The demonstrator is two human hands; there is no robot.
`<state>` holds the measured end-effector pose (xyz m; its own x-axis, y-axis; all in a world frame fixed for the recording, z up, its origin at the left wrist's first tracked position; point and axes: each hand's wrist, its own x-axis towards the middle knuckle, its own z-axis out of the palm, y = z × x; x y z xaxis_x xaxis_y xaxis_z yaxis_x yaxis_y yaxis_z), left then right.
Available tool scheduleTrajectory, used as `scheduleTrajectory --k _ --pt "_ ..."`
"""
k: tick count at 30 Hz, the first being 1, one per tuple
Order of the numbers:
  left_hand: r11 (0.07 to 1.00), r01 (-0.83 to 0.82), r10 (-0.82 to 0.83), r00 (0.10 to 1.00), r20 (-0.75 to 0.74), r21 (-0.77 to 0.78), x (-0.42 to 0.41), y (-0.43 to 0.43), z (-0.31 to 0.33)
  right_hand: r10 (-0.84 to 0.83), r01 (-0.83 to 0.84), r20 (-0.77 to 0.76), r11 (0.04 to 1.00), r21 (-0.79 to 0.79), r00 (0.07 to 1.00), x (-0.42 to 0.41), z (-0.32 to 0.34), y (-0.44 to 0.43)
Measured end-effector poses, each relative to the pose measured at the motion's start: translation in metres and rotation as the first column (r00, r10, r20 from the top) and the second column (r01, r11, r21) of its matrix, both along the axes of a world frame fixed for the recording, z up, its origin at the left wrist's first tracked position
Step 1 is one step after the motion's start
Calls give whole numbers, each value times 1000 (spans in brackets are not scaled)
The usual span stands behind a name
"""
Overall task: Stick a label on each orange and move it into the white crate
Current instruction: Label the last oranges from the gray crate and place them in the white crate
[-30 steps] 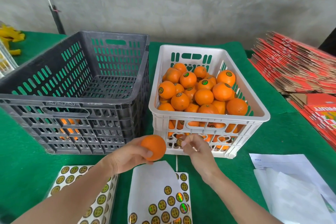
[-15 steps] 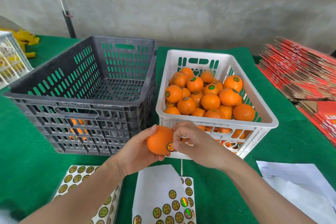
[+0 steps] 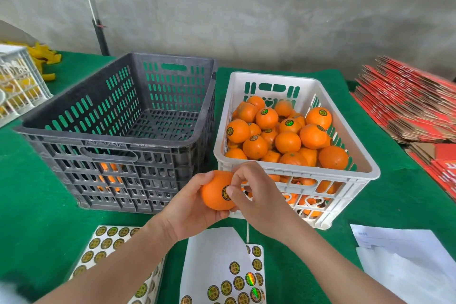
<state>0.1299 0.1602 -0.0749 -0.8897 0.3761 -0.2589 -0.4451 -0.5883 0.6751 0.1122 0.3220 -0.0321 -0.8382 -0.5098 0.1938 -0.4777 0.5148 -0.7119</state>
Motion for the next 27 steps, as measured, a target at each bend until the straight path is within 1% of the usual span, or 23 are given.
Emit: scheduleTrajectory --k 3,5,7,8,10,11,12,13,14,15,16,17,18,19,20,21,22,23,25,27 --pt "1000 -2 2 1000 -12 -15 2 0 0 -37 39 23 997 -70 999 6 -7 -1" --pt "997 4 -7 1000 -30 -81 4 -1 3 -38 48 80 990 -130 996 7 -7 2" --pt "984 12 -25 997 -69 -180 6 -2 11 27 0 151 984 -176 988 6 -2 8" --pt "973 10 -34 994 -101 -230 7 -1 16 75 -46 165 984 -170 983 7 1 10" --pt "950 -9 -51 982 -184 -311 8 2 31 142 -125 137 984 -125 980 8 9 10" --pt "932 -33 -53 973 -226 -360 8 5 42 152 -140 96 983 -117 984 8 13 9" --pt "889 -72 -65 957 -281 -453 7 7 53 145 -138 47 982 -126 988 6 19 7" --pt "797 -126 -109 932 -346 -590 4 9 67 122 -119 6 982 -150 993 2 25 6" --pt "669 -216 -156 894 -419 -711 0 9 79 86 -89 -20 979 -182 996 -6 32 7" --pt "524 -349 -170 851 -497 -777 -7 6 90 35 -41 -34 975 -216 999 -17 39 8" --pt "370 -498 -137 806 -576 -784 -16 -2 100 -40 31 -36 969 -244 999 -32 44 11" --pt "215 -628 -80 752 -655 -748 -27 -13 107 -135 124 -28 961 -248 990 -50 48 15" --pt "65 -711 -41 699 -714 -700 -38 -27 112 -229 221 -14 952 -211 973 -69 49 20" --pt "-66 -739 -25 673 -739 -670 -48 -43 115 -303 300 -2 945 -131 953 -88 49 24" --pt "-176 -719 -22 685 -728 -672 -57 -59 115 -343 343 2 939 -25 939 -105 46 28" --pt "-261 -672 -26 722 -691 -693 -65 -76 111 -356 354 2 931 90 935 -119 40 32" --pt "-322 -614 -29 767 -641 -720 -70 -92 107 -357 348 9 917 195 934 -130 34 34" --pt "-358 -562 -35 807 -590 -746 -73 -107 102 -357 337 25 899 278 934 -138 27 36" --pt "-397 -495 -49 852 -521 -773 -75 -129 96 -335 281 62 865 416 940 -145 18 38" --pt "-418 -471 -43 864 -501 -777 -74 -148 95 -286 185 92 801 569 954 -148 22 36"
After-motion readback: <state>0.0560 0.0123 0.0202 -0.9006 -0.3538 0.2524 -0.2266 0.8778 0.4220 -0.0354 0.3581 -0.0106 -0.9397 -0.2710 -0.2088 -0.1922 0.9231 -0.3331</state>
